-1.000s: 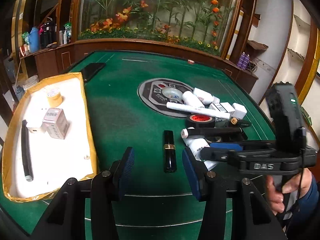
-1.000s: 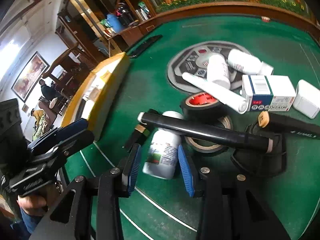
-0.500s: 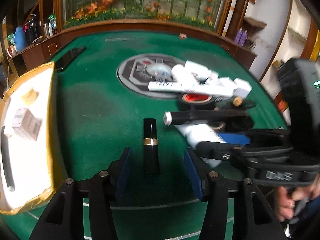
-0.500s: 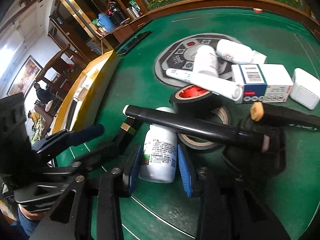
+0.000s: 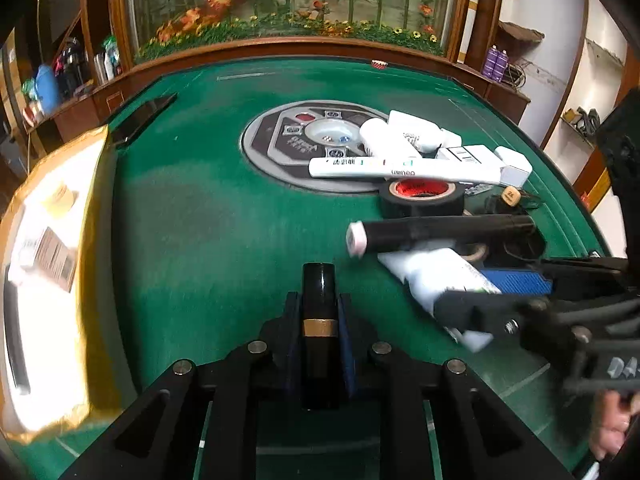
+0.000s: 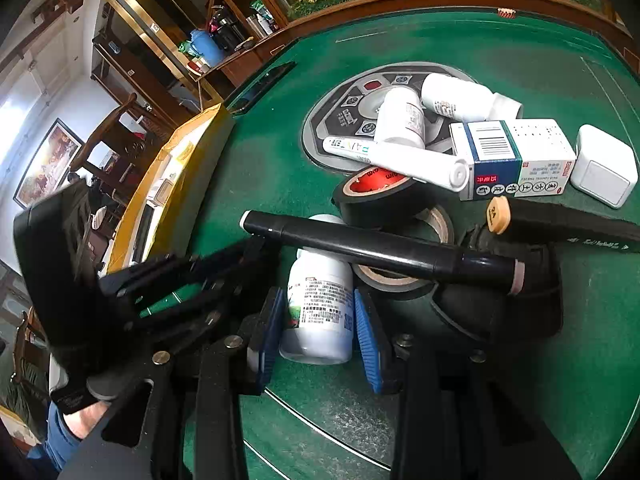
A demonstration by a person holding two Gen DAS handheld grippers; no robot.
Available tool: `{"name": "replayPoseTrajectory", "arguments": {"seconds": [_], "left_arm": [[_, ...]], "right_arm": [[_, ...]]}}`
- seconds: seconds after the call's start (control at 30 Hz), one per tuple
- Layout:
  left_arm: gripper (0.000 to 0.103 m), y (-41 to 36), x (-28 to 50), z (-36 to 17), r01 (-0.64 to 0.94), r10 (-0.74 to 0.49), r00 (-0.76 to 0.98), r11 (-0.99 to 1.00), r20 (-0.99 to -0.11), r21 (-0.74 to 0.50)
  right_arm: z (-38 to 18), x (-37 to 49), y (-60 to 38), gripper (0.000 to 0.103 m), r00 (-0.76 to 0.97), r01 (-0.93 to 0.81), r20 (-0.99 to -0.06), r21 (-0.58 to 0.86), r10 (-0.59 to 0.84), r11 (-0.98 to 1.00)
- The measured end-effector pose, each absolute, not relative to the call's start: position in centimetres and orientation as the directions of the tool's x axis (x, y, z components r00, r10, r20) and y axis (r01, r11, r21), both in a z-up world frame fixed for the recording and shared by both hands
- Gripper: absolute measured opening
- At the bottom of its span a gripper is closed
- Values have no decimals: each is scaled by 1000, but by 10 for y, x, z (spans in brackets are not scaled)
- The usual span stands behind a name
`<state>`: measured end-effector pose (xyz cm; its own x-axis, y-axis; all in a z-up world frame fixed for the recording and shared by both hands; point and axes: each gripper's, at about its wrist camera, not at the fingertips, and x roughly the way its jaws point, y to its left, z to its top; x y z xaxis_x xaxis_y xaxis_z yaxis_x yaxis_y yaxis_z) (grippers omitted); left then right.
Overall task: Organize rigid objects
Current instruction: 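Move the left gripper to the black lipstick tube while the right approaches a white pill bottle, then grasp the black lipstick tube with the left gripper while the right grasps the white pill bottle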
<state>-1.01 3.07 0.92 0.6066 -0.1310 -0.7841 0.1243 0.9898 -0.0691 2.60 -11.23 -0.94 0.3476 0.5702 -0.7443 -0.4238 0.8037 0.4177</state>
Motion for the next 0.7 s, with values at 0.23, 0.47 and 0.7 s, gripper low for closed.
{"name": "replayPoseTrajectory", "arguments": {"seconds": [0.23, 0.47, 0.7], "left_arm": [[17, 46, -34, 27, 103, -176, 626, 984, -759, -144], [17, 57, -47, 37, 89, -200, 646, 978, -737, -187], [17, 63, -56, 49, 82, -216, 671, 972, -709, -220]], "right_arm": [[-9, 24, -110, 34, 326, -440, -727, 449, 605, 777], [-5, 16, -100, 34, 275, -485, -699, 492, 660, 723], [-4, 13, -94, 34, 232, -501, -680, 530, 696, 685]]}}
